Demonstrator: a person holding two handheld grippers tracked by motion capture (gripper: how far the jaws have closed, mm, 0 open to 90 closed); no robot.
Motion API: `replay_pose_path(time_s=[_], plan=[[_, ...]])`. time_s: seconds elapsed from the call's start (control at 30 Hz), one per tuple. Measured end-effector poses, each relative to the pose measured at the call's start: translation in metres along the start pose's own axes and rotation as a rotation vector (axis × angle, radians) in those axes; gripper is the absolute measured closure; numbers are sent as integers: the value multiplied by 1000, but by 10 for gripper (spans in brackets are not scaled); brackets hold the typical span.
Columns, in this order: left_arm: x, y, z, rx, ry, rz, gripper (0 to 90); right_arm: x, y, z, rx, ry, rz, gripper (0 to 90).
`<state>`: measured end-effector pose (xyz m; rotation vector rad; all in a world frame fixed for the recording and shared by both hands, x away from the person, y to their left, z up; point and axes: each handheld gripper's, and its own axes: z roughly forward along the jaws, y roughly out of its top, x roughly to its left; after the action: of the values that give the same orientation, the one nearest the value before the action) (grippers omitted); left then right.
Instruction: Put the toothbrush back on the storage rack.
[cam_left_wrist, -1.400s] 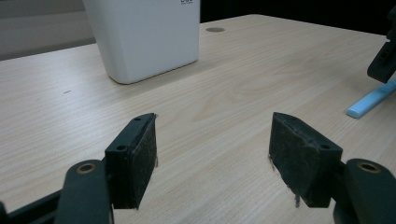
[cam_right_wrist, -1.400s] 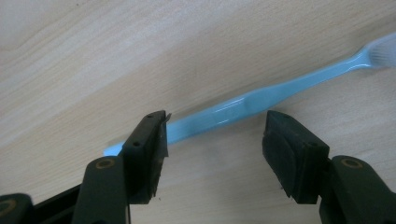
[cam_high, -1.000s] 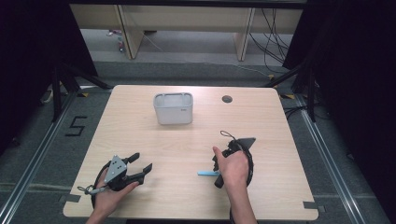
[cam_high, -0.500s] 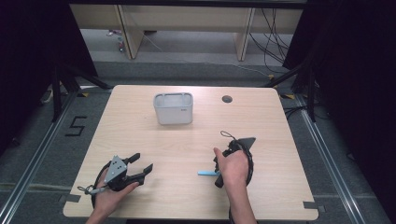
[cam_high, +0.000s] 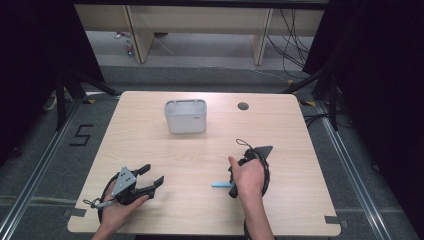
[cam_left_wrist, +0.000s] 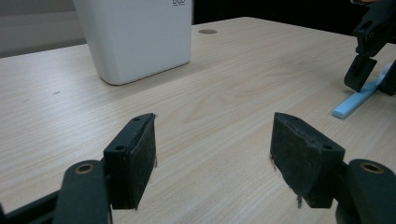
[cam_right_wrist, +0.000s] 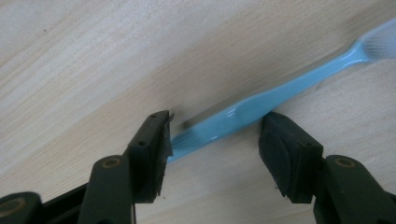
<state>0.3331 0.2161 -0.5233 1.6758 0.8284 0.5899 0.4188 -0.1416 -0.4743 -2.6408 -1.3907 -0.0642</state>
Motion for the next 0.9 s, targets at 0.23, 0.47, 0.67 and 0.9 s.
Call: replay_pose_path(time_s=[0.23,0.47,0.67,0.9], plan=[[0,0,0,5,0,0,307,7,1,2,-23,15,36,452],[0,0,0,3,-6,-7,305,7,-1,0,23,36,-24,550],[0,0,0,6,-8,-4,304,-4,-1,1,29,22,-206,610],[0,0,0,11,-4,-5,304,-5,1,-1,6,10,-237,612]])
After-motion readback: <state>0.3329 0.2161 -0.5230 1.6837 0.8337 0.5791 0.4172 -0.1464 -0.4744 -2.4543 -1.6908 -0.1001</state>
